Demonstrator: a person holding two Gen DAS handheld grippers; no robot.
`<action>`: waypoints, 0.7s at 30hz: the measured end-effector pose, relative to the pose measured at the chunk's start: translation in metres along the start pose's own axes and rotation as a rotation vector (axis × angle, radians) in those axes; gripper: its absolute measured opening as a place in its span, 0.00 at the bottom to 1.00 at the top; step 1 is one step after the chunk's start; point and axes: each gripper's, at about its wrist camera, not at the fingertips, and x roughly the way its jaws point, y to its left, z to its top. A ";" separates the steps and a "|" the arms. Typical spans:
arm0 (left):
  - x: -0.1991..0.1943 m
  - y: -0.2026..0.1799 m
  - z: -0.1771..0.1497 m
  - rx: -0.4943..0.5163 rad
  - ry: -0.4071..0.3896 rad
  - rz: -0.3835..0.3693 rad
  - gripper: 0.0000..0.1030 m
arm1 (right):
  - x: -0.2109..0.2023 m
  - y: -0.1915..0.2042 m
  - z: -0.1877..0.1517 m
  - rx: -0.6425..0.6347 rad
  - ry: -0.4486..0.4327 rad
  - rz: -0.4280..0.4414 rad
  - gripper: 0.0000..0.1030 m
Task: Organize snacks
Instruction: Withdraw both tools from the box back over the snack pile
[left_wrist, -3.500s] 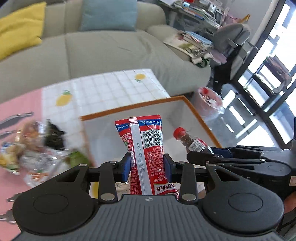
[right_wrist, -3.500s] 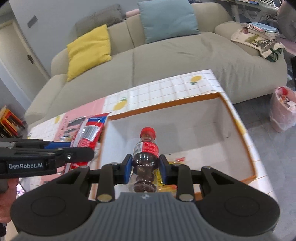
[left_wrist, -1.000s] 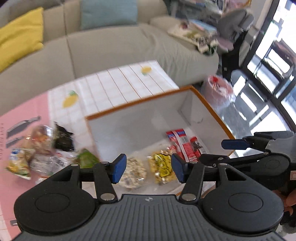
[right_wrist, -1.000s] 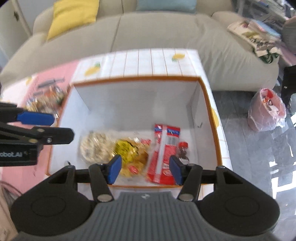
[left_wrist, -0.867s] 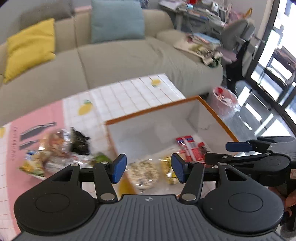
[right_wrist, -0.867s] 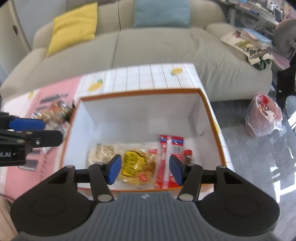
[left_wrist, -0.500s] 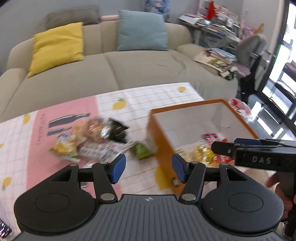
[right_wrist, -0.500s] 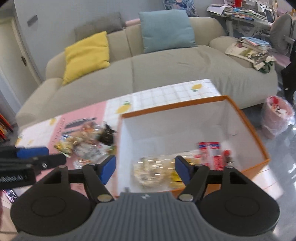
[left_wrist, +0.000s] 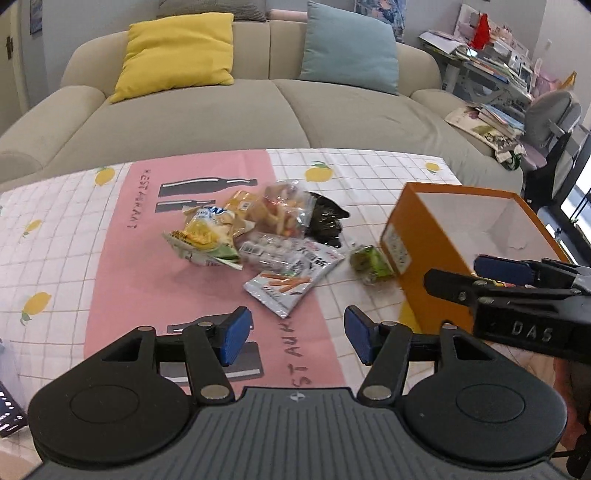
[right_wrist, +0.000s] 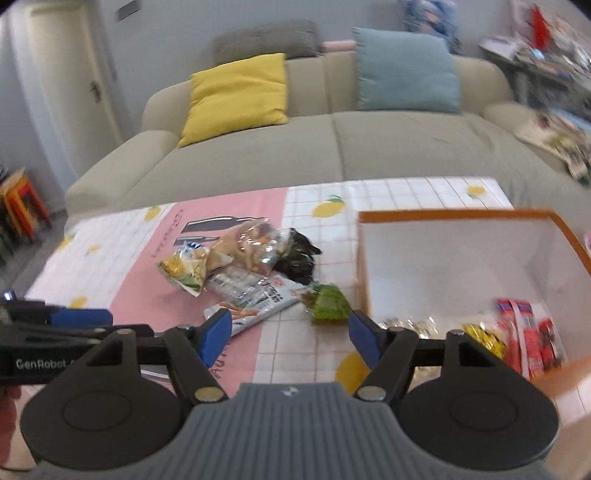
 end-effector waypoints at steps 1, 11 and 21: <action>0.004 0.005 -0.002 -0.014 0.000 -0.008 0.67 | 0.008 0.005 -0.001 -0.024 0.000 0.001 0.66; 0.057 0.024 -0.008 0.147 0.063 -0.075 0.71 | 0.080 0.029 -0.011 -0.261 0.037 -0.100 0.45; 0.108 0.022 -0.009 0.267 0.070 -0.063 0.73 | 0.122 0.023 -0.025 -0.313 0.090 -0.212 0.43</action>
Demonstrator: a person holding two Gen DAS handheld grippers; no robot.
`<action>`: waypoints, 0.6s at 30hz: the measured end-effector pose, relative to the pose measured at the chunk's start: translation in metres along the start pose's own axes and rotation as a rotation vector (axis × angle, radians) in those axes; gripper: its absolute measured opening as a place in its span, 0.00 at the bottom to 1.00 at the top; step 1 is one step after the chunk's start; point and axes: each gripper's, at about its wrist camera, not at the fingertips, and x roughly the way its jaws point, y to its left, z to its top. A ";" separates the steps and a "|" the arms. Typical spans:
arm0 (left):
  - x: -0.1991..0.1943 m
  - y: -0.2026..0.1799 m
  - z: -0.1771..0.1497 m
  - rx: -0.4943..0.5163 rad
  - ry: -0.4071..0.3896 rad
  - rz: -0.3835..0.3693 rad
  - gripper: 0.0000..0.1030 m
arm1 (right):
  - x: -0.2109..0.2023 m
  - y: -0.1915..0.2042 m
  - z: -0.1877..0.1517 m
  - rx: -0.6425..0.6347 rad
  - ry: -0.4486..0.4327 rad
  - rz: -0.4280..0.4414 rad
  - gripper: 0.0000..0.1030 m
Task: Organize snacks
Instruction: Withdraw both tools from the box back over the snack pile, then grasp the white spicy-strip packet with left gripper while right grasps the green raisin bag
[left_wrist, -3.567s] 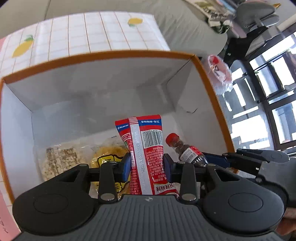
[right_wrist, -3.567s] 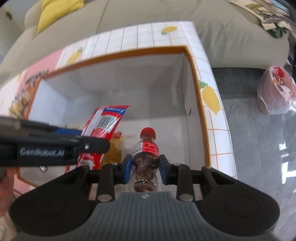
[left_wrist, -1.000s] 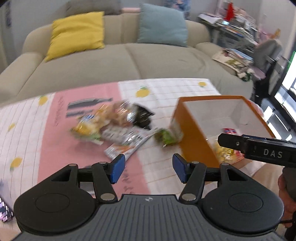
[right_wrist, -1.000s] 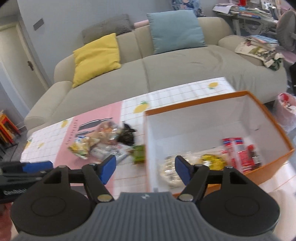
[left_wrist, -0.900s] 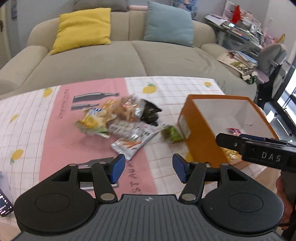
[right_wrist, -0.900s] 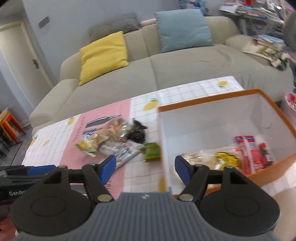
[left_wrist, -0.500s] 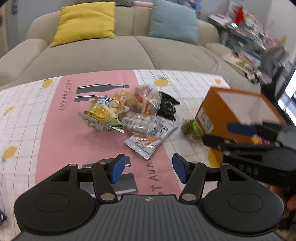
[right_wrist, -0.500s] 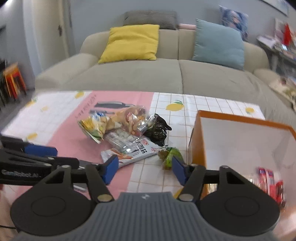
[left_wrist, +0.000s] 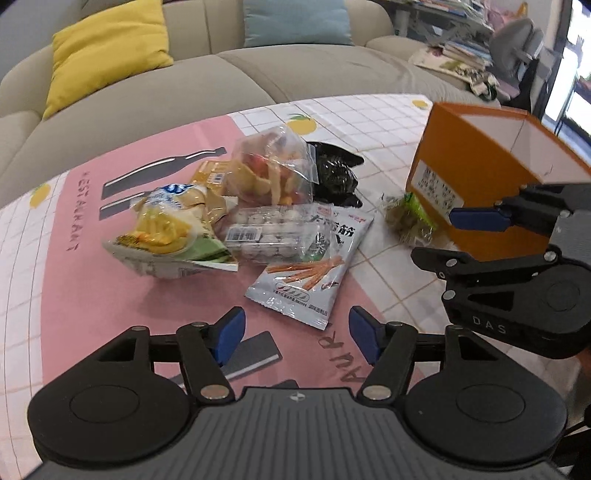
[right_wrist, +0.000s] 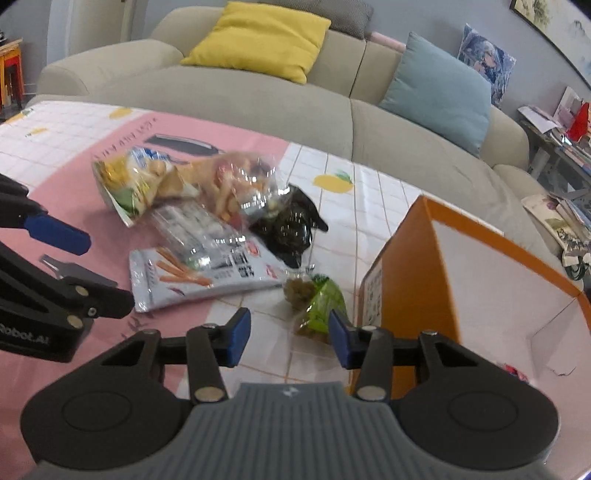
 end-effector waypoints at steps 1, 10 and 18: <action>0.003 -0.003 0.000 0.019 0.002 0.006 0.73 | 0.004 0.000 -0.001 -0.005 0.005 -0.003 0.43; 0.030 -0.007 0.008 0.134 0.008 0.063 0.86 | 0.016 0.001 -0.003 -0.041 -0.003 0.019 0.45; 0.049 -0.003 0.015 0.135 0.017 0.024 0.89 | 0.023 0.000 -0.005 -0.023 -0.007 0.018 0.39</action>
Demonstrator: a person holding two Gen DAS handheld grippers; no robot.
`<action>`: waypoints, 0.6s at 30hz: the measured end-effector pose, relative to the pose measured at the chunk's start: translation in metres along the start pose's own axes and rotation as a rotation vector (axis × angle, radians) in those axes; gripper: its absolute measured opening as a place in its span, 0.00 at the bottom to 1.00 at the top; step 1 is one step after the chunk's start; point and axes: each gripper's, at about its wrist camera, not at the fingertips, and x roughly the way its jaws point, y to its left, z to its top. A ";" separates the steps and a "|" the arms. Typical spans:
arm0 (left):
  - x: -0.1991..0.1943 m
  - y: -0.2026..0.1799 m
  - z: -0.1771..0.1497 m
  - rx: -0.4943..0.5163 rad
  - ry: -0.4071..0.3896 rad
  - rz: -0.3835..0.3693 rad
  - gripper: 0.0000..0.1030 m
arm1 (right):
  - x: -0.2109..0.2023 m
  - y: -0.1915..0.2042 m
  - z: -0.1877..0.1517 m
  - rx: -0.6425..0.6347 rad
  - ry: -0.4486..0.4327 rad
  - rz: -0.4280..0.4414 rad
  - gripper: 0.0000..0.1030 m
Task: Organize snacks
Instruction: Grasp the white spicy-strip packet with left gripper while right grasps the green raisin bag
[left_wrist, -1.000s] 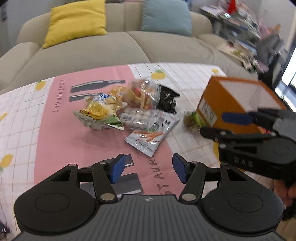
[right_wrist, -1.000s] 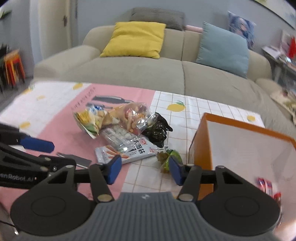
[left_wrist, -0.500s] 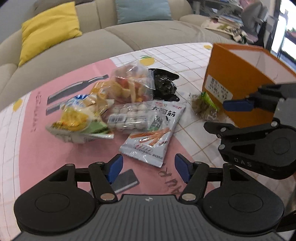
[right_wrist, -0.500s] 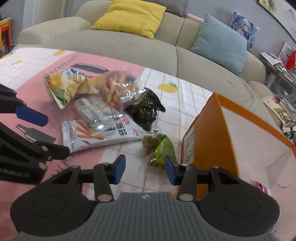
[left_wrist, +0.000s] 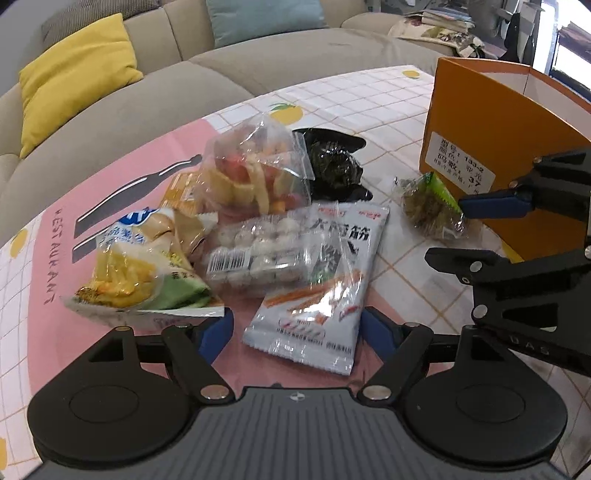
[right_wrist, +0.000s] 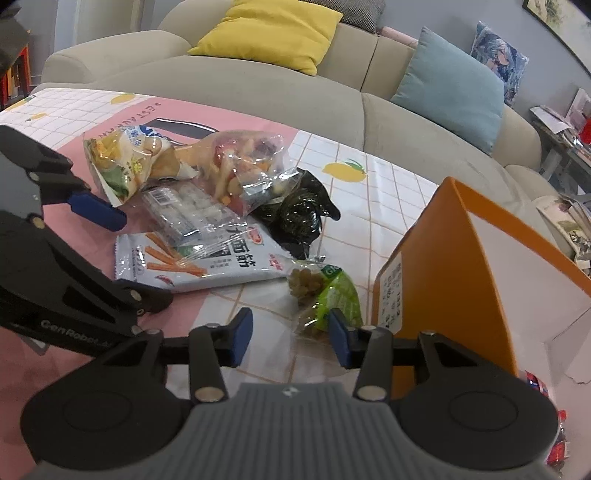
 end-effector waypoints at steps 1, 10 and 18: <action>0.001 0.001 0.001 -0.014 0.002 -0.010 0.89 | 0.001 0.000 0.000 -0.004 -0.003 -0.007 0.38; -0.006 -0.009 -0.001 -0.124 0.037 -0.013 0.67 | 0.003 0.006 -0.004 -0.065 -0.015 -0.063 0.20; -0.036 -0.024 -0.021 -0.301 0.178 0.097 0.63 | -0.021 0.012 -0.010 -0.044 0.017 0.019 0.16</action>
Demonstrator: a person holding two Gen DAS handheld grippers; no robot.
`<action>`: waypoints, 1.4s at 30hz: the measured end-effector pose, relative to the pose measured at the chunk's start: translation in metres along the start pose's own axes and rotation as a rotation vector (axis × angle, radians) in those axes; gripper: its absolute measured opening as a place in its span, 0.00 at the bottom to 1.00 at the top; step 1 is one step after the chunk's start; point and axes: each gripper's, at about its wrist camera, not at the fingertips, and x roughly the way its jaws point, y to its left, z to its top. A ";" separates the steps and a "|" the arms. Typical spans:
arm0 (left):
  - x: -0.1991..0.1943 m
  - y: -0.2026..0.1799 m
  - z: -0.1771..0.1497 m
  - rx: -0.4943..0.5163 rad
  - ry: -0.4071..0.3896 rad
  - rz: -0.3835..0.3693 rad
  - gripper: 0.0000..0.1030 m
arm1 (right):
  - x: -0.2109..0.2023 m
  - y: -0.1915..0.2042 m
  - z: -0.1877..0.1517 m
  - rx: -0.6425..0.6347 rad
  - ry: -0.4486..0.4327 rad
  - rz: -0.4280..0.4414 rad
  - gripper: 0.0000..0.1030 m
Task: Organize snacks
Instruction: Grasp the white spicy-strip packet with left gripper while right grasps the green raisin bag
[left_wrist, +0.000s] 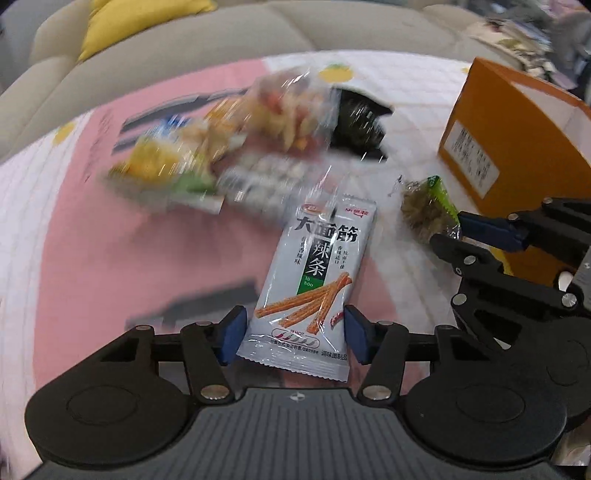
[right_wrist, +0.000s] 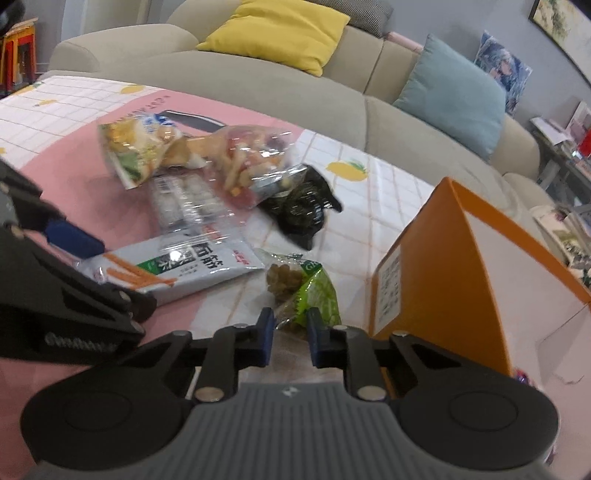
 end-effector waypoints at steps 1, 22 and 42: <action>-0.004 0.000 -0.006 -0.018 0.016 0.012 0.62 | -0.005 0.003 -0.002 -0.006 0.005 0.015 0.15; -0.049 0.027 -0.050 -0.153 0.017 0.017 0.80 | -0.062 0.011 -0.023 0.144 0.055 0.288 0.39; -0.017 0.037 -0.047 -0.169 -0.065 -0.061 0.82 | -0.015 -0.013 -0.026 0.233 0.051 0.346 0.58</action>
